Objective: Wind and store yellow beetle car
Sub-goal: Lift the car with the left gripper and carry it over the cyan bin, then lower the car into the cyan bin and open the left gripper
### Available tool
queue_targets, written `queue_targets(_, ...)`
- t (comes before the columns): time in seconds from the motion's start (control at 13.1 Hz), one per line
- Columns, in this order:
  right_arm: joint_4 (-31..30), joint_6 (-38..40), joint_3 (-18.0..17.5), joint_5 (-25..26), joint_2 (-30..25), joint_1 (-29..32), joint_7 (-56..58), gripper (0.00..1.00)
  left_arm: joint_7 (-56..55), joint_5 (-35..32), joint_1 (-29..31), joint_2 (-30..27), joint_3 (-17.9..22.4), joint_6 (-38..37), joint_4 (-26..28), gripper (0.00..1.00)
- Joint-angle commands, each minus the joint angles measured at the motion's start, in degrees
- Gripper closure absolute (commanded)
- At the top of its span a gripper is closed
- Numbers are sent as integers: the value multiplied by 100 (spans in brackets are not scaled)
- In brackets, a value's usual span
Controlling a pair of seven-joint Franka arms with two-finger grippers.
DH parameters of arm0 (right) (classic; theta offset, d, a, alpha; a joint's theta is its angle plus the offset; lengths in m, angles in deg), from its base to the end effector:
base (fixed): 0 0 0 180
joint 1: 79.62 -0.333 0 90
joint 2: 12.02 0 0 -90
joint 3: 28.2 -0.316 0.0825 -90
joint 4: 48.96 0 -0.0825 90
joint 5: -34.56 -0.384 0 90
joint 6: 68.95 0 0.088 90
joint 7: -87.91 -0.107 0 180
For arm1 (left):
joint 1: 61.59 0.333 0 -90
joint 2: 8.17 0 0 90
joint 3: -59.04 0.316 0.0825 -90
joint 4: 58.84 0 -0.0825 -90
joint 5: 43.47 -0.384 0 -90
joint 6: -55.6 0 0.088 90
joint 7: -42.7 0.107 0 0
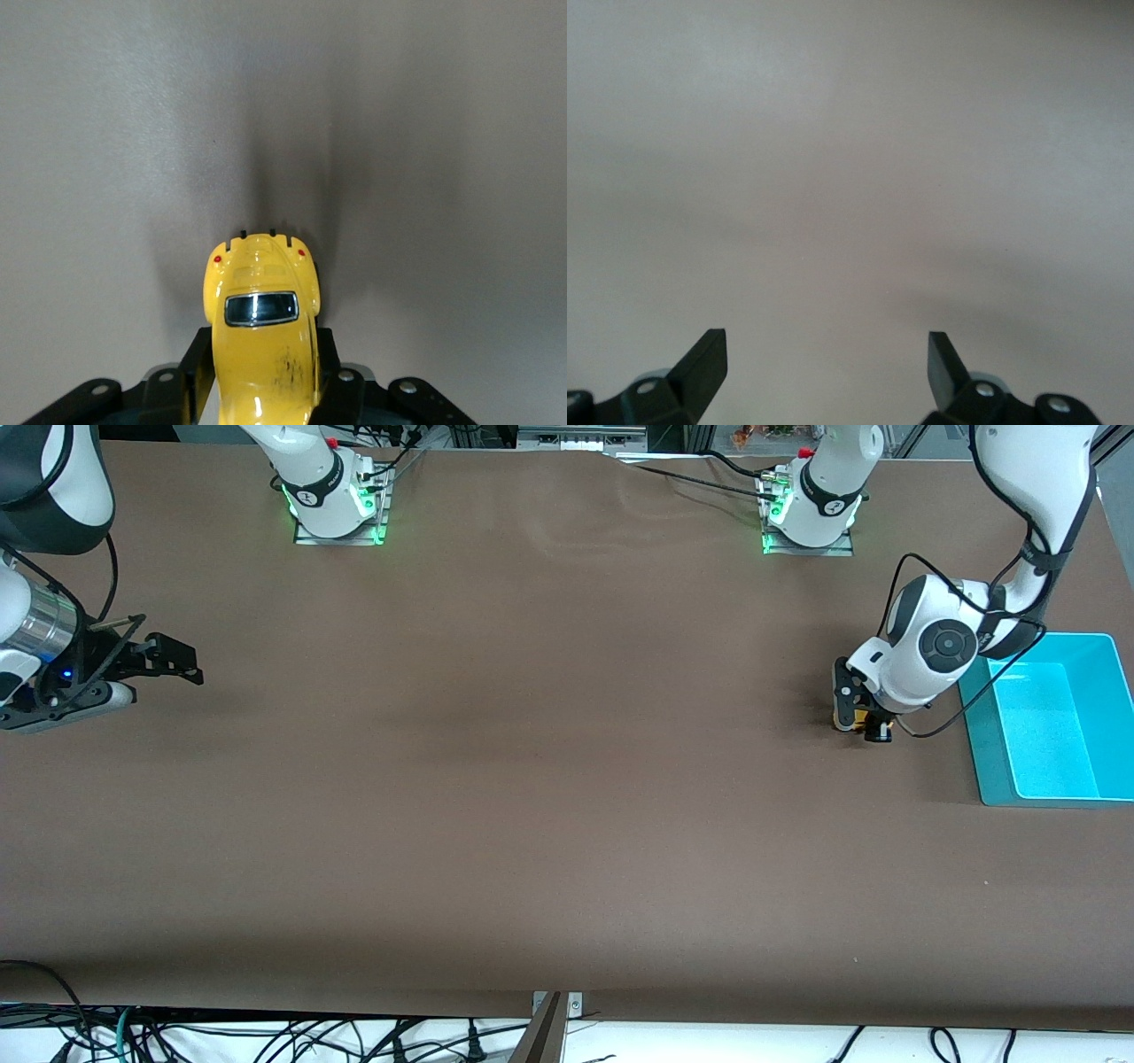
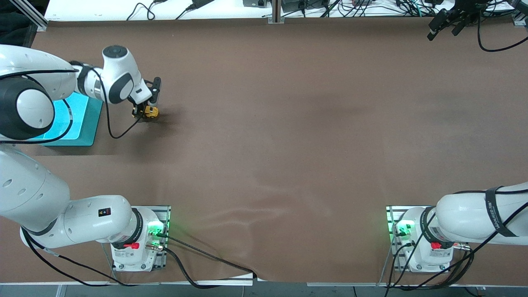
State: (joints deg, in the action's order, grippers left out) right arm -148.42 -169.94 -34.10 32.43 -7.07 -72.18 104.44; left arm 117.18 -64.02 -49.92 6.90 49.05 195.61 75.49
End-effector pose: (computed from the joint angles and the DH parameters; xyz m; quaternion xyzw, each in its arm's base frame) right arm 0.5831 -0.0142 0.5133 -0.9913 -0.1262 0.0257 0.0269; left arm 0.4981 0.0125 0.2103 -0.7059 0.6996 0.1095 0.0171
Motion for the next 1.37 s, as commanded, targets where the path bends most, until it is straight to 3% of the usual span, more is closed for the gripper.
queue_targets(0.0, 189, 96, -34, 73, -134, 12, -429, 0, 303, 350, 54, -478, -144, -1514, -738, 84)
queue_targets(0.23, -56, 80, -52, 73, -397, 12, -474, 0, 881, 350, 377, -418, -91, -2992, -1986, 83)
queue_targets(0.38, -65, 97, -78, 81, -469, 3, -493, 0, 1400, 298, 1070, -295, -91, -3058, -2077, 83)
queue_targets(0.53, -13, 115, -87, 116, -460, -32, -458, 0, 2058, 262, 1642, 3, -74, -2831, -2191, 82)
queue_targets(0.69, 31, 132, -70, 117, -460, -23, -458, 0, 2438, -121, 2214, 564, -82, -2043, -2323, 82)
queue_targets(0.99, 58, 141, -61, 152, -399, -23, -493, 0, 2571, -475, 2541, 1050, -82, -1398, -2376, 77)
queue_targets(1.07, 49, 141, -52, 134, -399, -23, -501, 0, 2624, -502, 2542, 1085, -82, -1354, -2394, 58)
queue_targets(1.14, 58, 141, -61, 143, -399, -23, -510, 0, 2659, -493, 2533, 1077, -83, -1327, -2429, 1)
queue_targets(1.3, 58, 132, -78, 134, -399, -23, -510, 0, 2755, -493, 2524, 1068, -91, -1396, -2691, 0)
